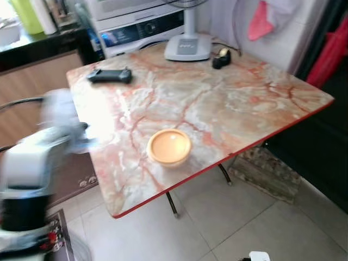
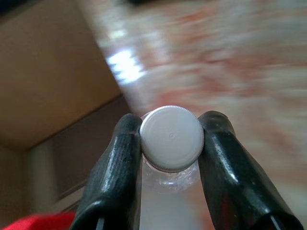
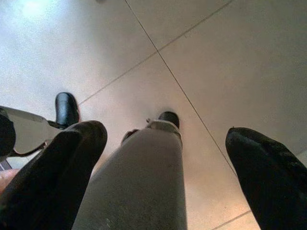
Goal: Restocking fridge
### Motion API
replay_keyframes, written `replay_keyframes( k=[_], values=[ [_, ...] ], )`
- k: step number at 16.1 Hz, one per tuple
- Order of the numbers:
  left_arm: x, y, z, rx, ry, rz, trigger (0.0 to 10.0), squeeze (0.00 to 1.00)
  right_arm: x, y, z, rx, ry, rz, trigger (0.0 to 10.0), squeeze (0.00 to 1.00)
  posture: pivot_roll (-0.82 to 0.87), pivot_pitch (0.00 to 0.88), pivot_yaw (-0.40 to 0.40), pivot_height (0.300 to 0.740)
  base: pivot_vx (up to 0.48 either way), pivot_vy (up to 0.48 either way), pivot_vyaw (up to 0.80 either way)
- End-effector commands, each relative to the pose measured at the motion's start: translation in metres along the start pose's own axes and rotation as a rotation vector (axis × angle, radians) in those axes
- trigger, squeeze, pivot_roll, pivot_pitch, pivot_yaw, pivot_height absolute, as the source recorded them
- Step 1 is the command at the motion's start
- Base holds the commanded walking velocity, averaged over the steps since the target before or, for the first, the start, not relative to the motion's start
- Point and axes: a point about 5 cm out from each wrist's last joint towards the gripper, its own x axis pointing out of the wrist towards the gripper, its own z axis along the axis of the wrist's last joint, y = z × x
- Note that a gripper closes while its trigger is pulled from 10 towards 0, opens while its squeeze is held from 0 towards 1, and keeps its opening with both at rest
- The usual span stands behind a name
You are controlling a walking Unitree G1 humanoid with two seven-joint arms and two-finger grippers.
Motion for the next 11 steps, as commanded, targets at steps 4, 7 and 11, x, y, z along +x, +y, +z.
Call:
replay_keyframes(
  k=[4, 7, 11],
  values=[
    [0.008, 0.034, -0.051, -0.031, 0.006, 0.152, 10.0, 0.0, 0.0, 0.002, -0.004, 0.004, 0.013, 0.003, 10.0, 0.0, 0.06, 0.043, 0.071, 0.74, 0.0, 0.0, 0.0],
    [0.008, 0.033, -0.12, -0.084, 0.003, 0.198, 10.0, 0.0, 0.0, 0.001, -0.003, 0.009, 0.009, -0.002, 10.0, 0.0, 0.06, 0.055, 0.067, 0.74, 0.0, 0.0, 0.0],
    [-0.009, -0.006, -0.234, -0.287, 0.271, 0.007, 10.0, 0.0, 0.0, -0.001, 0.0, 0.014, 0.004, -0.008, 10.0, 0.0, 0.05, 0.053, 0.061, 0.74, 0.0, 0.0, 0.0]
  ],
)
